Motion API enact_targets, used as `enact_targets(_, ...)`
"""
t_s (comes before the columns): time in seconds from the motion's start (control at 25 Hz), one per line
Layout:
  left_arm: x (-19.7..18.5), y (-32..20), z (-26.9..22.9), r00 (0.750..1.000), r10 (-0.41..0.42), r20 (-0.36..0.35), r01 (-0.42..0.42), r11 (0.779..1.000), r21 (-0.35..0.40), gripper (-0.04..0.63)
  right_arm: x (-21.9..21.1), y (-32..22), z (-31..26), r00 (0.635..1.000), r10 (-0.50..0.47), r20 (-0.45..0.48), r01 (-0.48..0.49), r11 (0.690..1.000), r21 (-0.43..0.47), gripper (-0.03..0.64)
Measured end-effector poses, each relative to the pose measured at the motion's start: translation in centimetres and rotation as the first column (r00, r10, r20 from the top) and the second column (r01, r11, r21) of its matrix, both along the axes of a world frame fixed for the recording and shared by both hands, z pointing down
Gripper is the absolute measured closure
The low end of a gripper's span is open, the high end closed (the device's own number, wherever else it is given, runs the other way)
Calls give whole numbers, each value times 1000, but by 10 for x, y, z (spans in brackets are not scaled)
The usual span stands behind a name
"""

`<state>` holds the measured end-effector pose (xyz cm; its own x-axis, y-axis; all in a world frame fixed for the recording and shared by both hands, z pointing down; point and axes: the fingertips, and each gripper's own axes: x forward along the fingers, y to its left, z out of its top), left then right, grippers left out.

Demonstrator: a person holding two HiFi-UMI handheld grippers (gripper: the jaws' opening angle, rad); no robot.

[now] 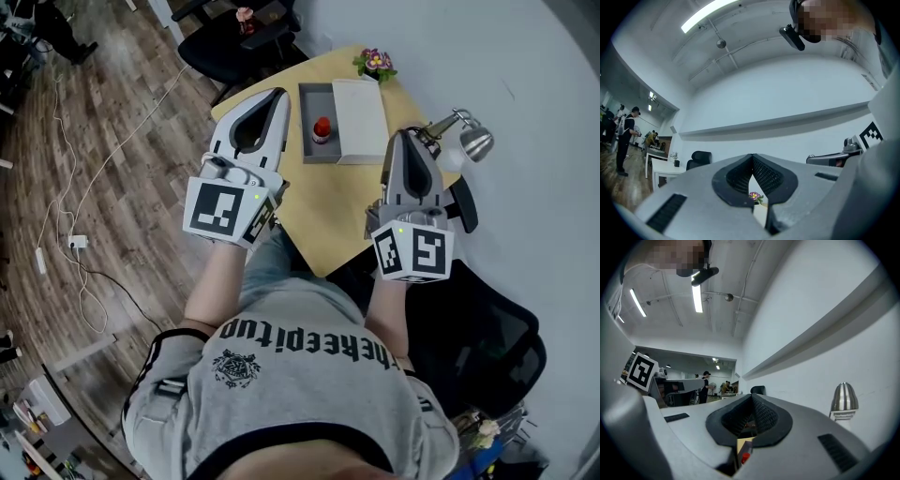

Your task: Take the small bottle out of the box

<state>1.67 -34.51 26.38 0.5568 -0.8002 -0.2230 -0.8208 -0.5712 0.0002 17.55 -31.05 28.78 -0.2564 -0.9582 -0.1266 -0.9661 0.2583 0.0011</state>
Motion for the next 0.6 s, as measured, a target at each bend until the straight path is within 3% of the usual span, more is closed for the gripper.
enact_targets(0.36, 15, -60, 57, 995, 64, 78, -53, 990, -131, 592, -3, -55, 49, 1000, 14, -4, -15, 990, -139, 629)
enact_targets(0.6, 28, -88, 117, 970, 171, 172, -122, 957, -263, 592, -7, -76, 87, 1000, 21, 1, -20, 971, -236, 629)
